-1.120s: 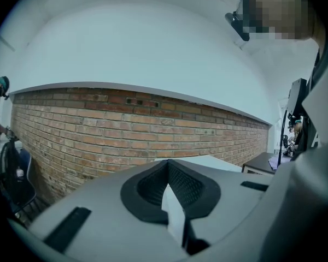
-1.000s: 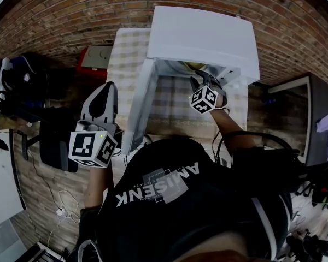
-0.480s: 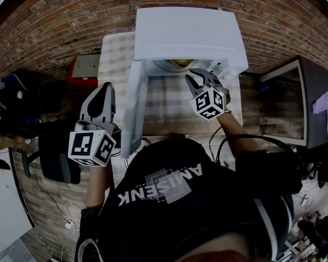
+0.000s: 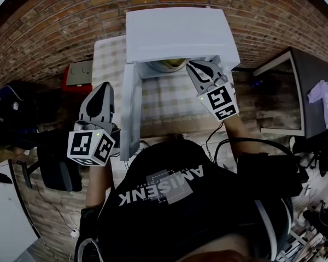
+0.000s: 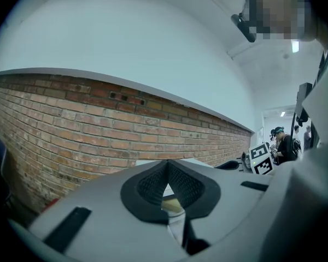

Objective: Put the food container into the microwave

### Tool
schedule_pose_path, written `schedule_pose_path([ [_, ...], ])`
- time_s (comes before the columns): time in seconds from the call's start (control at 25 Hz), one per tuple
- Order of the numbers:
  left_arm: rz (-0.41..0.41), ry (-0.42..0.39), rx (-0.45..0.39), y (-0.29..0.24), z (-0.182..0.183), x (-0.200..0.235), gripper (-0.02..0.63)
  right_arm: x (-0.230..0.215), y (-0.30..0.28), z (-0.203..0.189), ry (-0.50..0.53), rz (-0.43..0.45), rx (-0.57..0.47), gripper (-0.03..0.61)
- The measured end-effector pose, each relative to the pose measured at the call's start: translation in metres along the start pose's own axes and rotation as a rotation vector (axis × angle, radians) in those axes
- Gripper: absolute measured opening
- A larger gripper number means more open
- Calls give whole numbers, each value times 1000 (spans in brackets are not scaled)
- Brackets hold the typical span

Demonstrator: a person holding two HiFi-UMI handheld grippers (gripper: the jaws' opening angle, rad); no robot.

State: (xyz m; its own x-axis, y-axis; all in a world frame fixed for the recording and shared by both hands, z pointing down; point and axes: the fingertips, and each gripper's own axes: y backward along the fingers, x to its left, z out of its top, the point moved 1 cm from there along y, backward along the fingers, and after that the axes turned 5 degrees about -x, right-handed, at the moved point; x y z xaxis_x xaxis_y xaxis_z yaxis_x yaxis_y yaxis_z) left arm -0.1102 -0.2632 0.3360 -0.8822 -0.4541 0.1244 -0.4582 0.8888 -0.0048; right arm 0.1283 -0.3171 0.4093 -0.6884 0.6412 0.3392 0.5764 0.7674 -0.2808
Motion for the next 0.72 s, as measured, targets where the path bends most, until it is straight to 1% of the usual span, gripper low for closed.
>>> schedule_pose_path([
  [0.16,-7,3,-2,0,0,-1,12,-20,19,15,-93,-52,-46,55],
  [0.24,-10,2,-3,0,0,-1,12,-31,28,26,-122,-82,-76,54],
  [0.4,-22,1,-7,-2,1,-5,12,-44,41,44,-116,-120,-111,52],
  [0.64,-35,1,-15,-7,5,-7,12,-61,55,56,-153,-163,-139,51],
  [0.72,-31,-15,-23,-8,6,-6,12,-69,60,57,-166,-184,-146,49],
])
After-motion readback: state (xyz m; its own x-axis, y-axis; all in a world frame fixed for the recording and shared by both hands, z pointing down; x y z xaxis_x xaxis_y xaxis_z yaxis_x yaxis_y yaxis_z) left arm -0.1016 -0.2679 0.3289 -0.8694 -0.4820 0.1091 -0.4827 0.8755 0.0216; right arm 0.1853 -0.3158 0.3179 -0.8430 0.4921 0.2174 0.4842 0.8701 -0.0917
